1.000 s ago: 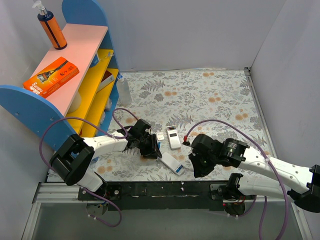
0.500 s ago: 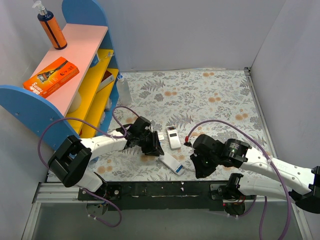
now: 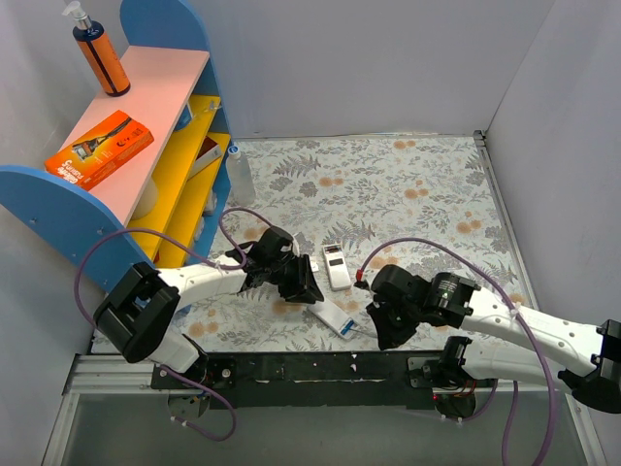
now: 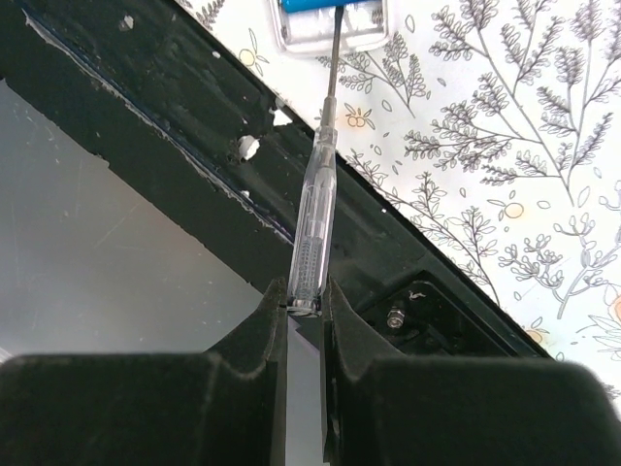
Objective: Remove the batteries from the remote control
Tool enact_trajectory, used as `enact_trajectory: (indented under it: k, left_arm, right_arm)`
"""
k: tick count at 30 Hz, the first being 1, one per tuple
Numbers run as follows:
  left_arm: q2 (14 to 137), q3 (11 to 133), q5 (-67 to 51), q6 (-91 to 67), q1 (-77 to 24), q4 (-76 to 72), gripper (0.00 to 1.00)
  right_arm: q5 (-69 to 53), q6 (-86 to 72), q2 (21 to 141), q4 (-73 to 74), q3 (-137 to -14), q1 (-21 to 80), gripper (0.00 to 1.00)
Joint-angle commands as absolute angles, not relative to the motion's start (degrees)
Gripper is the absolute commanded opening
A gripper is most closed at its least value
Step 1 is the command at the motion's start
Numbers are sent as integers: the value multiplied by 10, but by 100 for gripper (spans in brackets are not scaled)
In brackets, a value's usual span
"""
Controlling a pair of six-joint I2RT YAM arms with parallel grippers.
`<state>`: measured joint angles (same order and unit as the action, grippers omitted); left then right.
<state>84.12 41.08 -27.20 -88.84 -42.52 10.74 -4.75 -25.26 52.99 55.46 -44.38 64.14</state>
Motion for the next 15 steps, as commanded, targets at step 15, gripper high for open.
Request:
enact_trajectory:
  k: [15]
  left_arm:
    - [882, 365, -243, -904, -425, 95, 31]
  right_arm:
    - [-46, -324, 427, 462, -302, 643, 1]
